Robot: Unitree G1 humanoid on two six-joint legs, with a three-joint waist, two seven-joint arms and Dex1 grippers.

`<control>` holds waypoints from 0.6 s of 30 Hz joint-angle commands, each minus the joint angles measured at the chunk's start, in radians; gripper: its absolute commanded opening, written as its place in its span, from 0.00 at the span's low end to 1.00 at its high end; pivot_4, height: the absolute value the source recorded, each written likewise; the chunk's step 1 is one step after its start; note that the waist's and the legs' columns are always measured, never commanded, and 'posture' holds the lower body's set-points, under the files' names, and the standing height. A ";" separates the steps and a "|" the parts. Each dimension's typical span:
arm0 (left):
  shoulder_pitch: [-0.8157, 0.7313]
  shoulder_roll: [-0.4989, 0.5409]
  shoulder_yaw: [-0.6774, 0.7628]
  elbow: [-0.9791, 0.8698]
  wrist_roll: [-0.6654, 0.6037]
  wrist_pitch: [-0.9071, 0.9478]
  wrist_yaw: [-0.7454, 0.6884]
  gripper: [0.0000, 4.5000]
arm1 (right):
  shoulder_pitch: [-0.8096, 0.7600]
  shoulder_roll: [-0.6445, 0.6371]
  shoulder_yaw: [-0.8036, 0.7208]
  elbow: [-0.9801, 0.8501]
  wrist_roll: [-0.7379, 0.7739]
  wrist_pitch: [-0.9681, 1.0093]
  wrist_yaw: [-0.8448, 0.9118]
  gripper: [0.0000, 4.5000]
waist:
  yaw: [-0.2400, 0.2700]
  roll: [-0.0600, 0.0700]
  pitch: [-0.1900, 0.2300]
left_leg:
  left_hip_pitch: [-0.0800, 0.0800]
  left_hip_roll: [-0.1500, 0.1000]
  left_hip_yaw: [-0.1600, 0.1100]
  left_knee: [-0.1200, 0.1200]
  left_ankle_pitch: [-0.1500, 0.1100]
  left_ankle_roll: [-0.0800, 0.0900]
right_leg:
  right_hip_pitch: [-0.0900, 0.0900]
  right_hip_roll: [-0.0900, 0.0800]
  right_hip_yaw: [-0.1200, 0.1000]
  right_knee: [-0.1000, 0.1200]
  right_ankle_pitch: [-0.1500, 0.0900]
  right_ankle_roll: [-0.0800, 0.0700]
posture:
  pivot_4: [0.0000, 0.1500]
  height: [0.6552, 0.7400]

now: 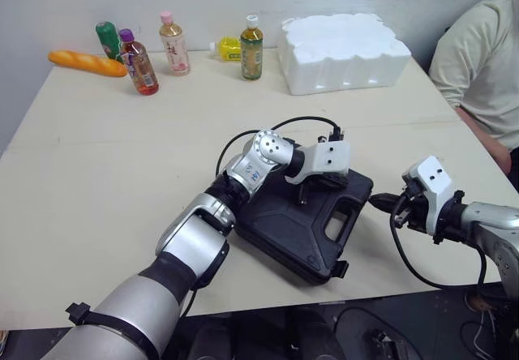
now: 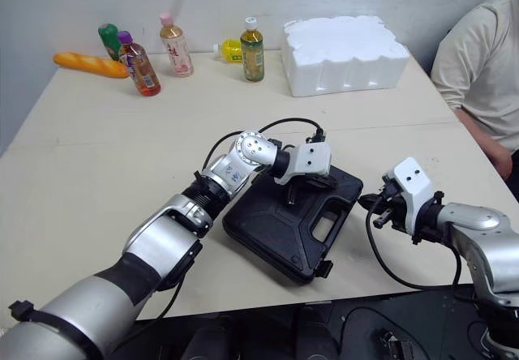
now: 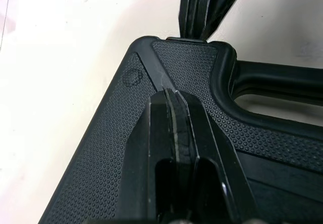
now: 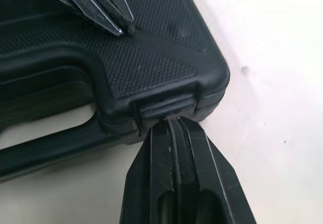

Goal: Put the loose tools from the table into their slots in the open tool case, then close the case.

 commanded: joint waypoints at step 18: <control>0.278 0.378 0.064 -0.867 -0.447 0.591 -0.589 0.01 | 0.448 -0.142 -0.202 -0.421 0.150 0.037 0.186 0.00 | 0.018 0.004 0.002 | -0.006 0.002 -0.004 -0.001 0.003 -0.009 | -0.005 0.001 -0.001 0.007 -0.002 -0.003 | 1.00 0.98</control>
